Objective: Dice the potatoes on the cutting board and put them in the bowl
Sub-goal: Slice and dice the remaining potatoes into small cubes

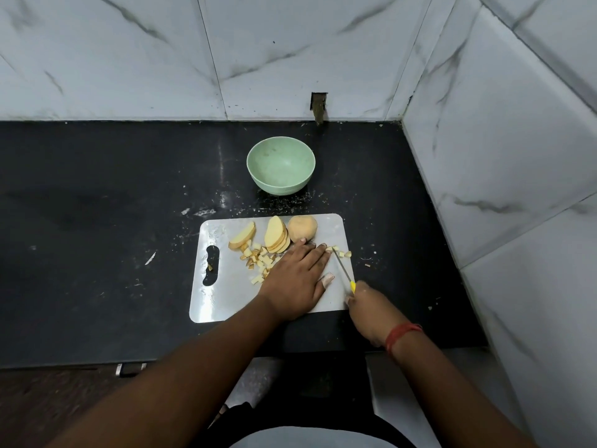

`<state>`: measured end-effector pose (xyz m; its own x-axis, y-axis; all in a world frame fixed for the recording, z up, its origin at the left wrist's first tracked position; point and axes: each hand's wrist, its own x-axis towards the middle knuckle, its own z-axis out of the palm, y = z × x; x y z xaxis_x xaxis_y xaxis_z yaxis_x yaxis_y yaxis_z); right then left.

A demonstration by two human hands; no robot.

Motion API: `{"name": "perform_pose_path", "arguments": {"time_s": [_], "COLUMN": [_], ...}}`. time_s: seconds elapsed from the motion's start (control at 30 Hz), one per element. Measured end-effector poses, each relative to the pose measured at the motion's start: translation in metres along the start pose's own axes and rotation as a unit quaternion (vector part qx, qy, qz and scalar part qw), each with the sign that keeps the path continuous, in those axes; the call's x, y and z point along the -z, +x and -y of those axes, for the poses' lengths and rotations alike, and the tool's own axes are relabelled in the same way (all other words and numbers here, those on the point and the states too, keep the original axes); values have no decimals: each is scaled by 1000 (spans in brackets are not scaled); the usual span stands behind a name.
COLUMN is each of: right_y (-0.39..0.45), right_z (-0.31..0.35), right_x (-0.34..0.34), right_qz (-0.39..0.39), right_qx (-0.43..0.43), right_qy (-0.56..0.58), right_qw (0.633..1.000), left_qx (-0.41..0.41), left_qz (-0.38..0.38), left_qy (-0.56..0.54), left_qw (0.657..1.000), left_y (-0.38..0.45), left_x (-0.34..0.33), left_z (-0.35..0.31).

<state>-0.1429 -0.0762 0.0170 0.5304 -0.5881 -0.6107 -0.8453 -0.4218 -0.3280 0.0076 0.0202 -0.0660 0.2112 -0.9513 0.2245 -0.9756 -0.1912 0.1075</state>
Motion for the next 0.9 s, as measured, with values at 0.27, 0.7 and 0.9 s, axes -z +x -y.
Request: {"name": "perform_pose_path", "arguments": {"time_s": [0.27,0.7,0.9], "right_y": [-15,-4,3], "right_z": [-11,5,10], "right_x": [1,2,1], "right_qz": [-34,-25,-4], "right_qx": [35,31,17], "right_qy": [50,-3,-22], "right_qw": [998,999,1000], "left_qx": [6,-8,-10], "left_qz": [8,-40,-42], "left_qy": [-9,-17,-16], "left_qw": [1000,999,999], "left_y": [-1,-3,-1], "left_x": [-1,5,3], "left_z": [0,0,1]}}
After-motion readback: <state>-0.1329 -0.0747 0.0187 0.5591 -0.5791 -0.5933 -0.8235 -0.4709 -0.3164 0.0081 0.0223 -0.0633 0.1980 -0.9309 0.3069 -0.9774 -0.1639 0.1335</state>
